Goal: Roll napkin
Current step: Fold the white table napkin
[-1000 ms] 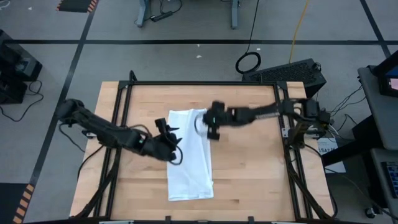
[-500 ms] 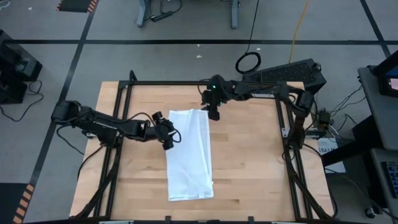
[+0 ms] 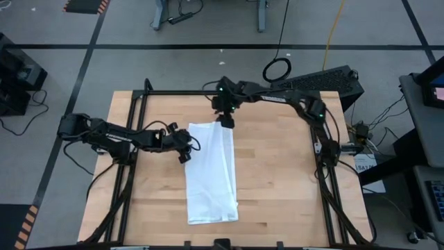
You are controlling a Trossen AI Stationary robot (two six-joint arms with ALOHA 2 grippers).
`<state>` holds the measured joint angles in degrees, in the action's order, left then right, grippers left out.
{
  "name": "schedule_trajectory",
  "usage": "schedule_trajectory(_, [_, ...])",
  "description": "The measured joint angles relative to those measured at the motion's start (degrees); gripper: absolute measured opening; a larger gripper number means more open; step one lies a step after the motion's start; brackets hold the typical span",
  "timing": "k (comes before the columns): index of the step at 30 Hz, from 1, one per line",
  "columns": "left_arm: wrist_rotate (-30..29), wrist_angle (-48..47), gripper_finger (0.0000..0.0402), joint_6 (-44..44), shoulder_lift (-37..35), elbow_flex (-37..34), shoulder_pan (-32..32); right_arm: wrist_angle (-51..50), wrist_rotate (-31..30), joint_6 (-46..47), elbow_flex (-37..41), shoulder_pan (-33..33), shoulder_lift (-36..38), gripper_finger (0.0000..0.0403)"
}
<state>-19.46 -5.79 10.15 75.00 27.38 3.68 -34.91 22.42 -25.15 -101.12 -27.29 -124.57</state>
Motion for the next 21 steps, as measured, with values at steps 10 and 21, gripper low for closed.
schedule_trajectory(10, [1.25,0.0,0.0153,0.0,0.0,0.02,0.44,-11.2,-0.16,-2.43,-10.24,-0.15,-7.02,0.018])
schedule_trajectory(21, [3.63,1.52,0.0152,1.28,0.0,0.04,-0.18,-14.15,-6.3,0.79,-10.25,1.99,-7.02,0.018])
